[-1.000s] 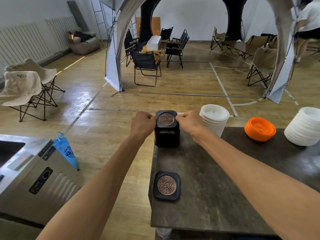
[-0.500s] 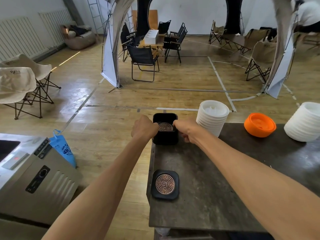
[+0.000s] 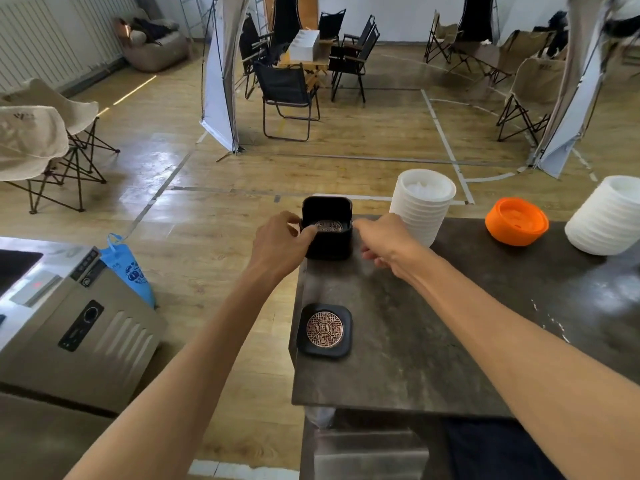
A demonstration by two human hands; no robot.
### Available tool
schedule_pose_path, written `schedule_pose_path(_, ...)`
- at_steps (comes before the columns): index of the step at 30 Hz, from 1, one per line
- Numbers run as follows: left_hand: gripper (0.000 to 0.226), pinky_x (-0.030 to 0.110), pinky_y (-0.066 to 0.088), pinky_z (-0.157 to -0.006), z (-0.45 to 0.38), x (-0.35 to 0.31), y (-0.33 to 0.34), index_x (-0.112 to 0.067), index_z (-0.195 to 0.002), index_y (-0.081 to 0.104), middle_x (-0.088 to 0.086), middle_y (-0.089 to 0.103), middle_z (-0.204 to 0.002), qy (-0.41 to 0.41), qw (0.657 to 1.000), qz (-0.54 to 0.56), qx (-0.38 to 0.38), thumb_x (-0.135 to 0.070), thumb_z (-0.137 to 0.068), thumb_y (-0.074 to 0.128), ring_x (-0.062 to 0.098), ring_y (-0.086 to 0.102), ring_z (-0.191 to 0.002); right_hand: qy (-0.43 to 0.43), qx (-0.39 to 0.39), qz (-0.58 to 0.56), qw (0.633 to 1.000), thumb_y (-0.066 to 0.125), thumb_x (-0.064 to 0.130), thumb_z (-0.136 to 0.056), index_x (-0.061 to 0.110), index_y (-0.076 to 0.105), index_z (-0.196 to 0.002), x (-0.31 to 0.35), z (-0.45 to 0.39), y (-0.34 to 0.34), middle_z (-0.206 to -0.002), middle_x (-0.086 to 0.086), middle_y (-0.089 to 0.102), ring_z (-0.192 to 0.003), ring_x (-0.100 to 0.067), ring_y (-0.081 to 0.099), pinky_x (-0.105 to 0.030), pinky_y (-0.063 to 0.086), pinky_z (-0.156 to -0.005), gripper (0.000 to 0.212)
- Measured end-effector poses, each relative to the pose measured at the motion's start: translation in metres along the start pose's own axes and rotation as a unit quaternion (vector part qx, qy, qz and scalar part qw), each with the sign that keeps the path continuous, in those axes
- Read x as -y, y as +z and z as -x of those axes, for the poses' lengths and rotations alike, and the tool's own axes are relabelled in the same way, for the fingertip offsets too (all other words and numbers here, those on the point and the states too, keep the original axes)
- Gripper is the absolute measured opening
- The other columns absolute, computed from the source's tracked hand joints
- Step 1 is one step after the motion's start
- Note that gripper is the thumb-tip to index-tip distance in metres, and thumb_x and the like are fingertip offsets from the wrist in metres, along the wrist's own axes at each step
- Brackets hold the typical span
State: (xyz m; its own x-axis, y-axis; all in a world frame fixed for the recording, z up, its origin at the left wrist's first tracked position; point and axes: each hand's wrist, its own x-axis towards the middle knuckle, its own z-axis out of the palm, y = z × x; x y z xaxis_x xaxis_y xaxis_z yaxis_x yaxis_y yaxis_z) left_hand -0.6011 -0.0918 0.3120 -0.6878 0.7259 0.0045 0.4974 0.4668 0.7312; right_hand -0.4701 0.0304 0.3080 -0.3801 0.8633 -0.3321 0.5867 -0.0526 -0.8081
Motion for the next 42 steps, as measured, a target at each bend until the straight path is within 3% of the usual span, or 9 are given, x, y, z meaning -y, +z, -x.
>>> schedule_pose_path(3, 0.044, 0.033, 0.048, -0.083, 0.038, 0.012, -0.004, -0.018, -0.125, 0.058, 0.000, 0.065, -0.105, 0.002, 1.000, 0.014, -0.014, -0.039, -0.088, 0.069, 0.017, 0.061, -0.095, -0.032, 0.041, 0.063, 0.997, 0.059, 0.033, -0.093, 0.003, 0.066, -0.087, -0.017, 0.030, -0.006, -0.077, -0.016, 0.072, -0.064, -0.026, 0.067, -0.028, 0.041, -0.047, 0.031)
schedule_pose_path(8, 0.023, 0.030, 0.045, -0.073, 0.082, 0.032, -0.004, -0.016, -0.102, 0.071, 0.000, 0.069, -0.091, -0.058, 0.997, -0.050, 0.028, -0.033, -0.086, 0.071, 0.019, 0.064, -0.089, -0.055, 0.098, 0.166, 0.980, 0.062, 0.030, -0.088, 0.008, 0.070, -0.081, -0.043, 0.071, -0.003, -0.072, -0.011, 0.075, -0.066, -0.025, 0.075, -0.028, 0.049, -0.048, 0.025)
schedule_pose_path(13, 0.022, 0.034, 0.053, -0.071, 0.110, 0.044, 0.013, -0.019, -0.091, 0.063, 0.003, 0.069, -0.089, -0.123, 0.985, -0.079, 0.091, -0.038, -0.084, 0.073, 0.023, 0.066, -0.085, -0.089, 0.115, 0.190, 0.971, 0.066, 0.028, -0.085, 0.012, 0.068, -0.089, -0.059, 0.087, 0.009, -0.092, -0.011, 0.074, -0.083, -0.028, 0.073, -0.045, 0.061, -0.076, 0.016)
schedule_pose_path(19, 0.013, 0.039, 0.054, -0.075, 0.128, 0.029, 0.007, -0.015, -0.082, 0.068, 0.003, 0.070, -0.079, -0.098, 0.993, -0.013, 0.065, -0.026, -0.089, 0.070, 0.021, 0.066, -0.078, -0.090, 0.153, 0.095, 0.980, 0.062, 0.026, -0.095, 0.011, 0.057, -0.102, -0.061, 0.109, 0.001, -0.076, -0.010, 0.074, -0.042, -0.007, 0.060, -0.023, 0.048, -0.046, 0.017)
schedule_pose_path(26, 0.013, 0.036, 0.053, -0.074, 0.130, -0.009, -0.007, -0.013, -0.093, 0.076, 0.005, 0.073, -0.087, 0.008, 0.984, -0.040, 0.173, -0.020, -0.093, 0.064, 0.019, 0.067, -0.085, -0.204, 0.160, 0.069, 0.963, 0.065, 0.038, -0.092, 0.028, 0.073, -0.095, -0.066, 0.121, -0.018, -0.089, 0.006, 0.073, -0.085, -0.009, 0.068, -0.021, 0.051, -0.068, 0.013)
schedule_pose_path(31, 0.006, 0.028, 0.059, -0.070, 0.147, -0.018, 0.010, -0.023, -0.097, 0.068, -0.002, 0.072, -0.085, -0.076, 0.979, 0.187, 0.006, -0.026, -0.096, 0.063, 0.009, 0.069, -0.074, -0.099, 0.054, -0.144, 0.983, 0.062, 0.024, -0.097, 0.017, 0.069, -0.094, -0.074, 0.122, -0.017, -0.089, -0.003, 0.074, -0.066, -0.011, 0.066, -0.020, 0.046, -0.049, 0.011)
schedule_pose_path(35, 0.019, 0.021, 0.058, -0.068, 0.159, -0.015, 0.028, -0.025, -0.110, 0.061, -0.001, 0.074, -0.095, -0.085, 0.954, 0.285, 0.024, -0.029, -0.092, 0.068, 0.011, 0.072, -0.081, -0.033, 0.073, -0.286, 0.955, 0.059, 0.016, -0.099, 0.007, 0.061, -0.105, -0.074, 0.127, -0.016, -0.100, -0.014, 0.074, -0.079, -0.025, 0.076, -0.028, 0.053, -0.053, 0.011)
schedule_pose_path(39, 0.013, 0.018, 0.053, -0.060, 0.151, -0.015, 0.030, -0.019, -0.108, 0.069, 0.000, 0.075, -0.091, -0.065, 0.956, 0.286, -0.008, -0.021, -0.095, 0.065, 0.009, 0.070, -0.078, -0.053, 0.116, -0.284, 0.950, 0.058, 0.014, -0.099, 0.014, 0.056, -0.115, -0.077, 0.135, -0.014, -0.103, -0.009, 0.075, -0.082, -0.024, 0.076, -0.034, 0.058, -0.061, 0.015)
schedule_pose_path(42, 0.015, 0.012, 0.044, -0.054, 0.148, -0.015, 0.026, -0.015, -0.099, 0.075, -0.004, 0.075, -0.079, -0.014, 0.966, 0.254, 0.037, -0.018, -0.097, 0.061, -0.004, 0.062, -0.061, -0.152, 0.043, -0.200, 0.967, 0.063, 0.025, -0.097, 0.026, 0.064, -0.108, -0.077, 0.130, -0.013, -0.098, 0.001, 0.075, -0.087, -0.016, 0.074, -0.024, 0.055, -0.059, 0.011)
